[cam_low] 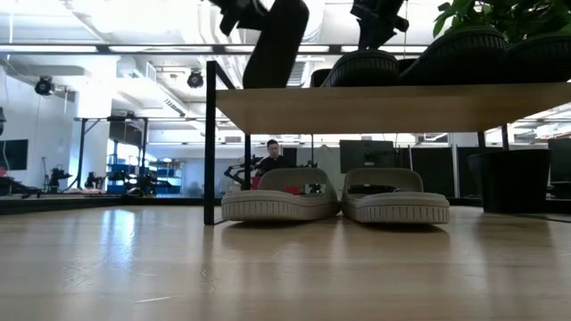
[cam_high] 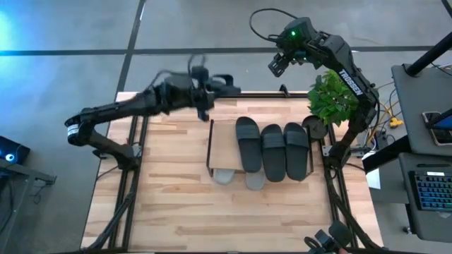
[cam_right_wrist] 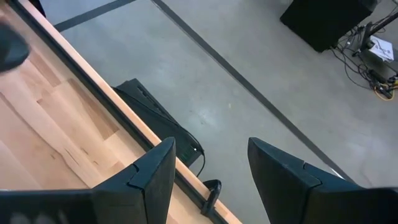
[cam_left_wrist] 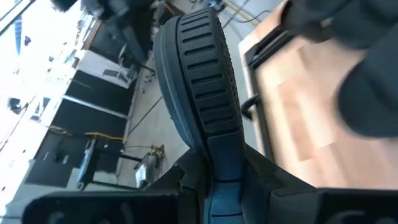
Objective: Pick and place slides into the shelf
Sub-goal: Put the black slipper on the shelf
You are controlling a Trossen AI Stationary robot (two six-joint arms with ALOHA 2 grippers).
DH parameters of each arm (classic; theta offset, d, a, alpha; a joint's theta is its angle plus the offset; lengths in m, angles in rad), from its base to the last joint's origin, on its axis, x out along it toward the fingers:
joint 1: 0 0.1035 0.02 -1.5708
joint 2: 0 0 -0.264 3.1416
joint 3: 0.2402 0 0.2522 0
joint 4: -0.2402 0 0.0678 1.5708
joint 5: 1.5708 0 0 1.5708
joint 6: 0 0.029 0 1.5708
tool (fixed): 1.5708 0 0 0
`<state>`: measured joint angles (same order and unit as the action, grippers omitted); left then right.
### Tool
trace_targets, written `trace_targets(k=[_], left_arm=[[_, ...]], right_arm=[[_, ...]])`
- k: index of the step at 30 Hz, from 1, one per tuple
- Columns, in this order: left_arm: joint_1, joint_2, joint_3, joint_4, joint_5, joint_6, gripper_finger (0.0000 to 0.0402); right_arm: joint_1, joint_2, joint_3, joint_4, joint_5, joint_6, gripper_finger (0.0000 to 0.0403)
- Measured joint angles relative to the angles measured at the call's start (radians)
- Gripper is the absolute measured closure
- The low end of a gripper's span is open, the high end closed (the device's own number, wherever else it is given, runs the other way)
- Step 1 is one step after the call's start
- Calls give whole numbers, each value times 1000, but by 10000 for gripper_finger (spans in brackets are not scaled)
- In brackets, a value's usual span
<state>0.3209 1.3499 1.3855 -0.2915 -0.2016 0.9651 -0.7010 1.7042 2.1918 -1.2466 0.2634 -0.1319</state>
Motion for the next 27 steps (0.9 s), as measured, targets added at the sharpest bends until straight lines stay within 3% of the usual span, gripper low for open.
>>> trace_targets(k=[9,16,27], left_arm=[[-287,16,-7,-55,-318,-72,359],[-451,54,-21,-55,-502,-242,351],[-501,163,-133,21,-563,-245,348]], right_arm=[[0,-2,0,-36,0,-18,209],[0,-21,0,-37,-1,5,209],[0,-54,0,-36,-9,5,209]])
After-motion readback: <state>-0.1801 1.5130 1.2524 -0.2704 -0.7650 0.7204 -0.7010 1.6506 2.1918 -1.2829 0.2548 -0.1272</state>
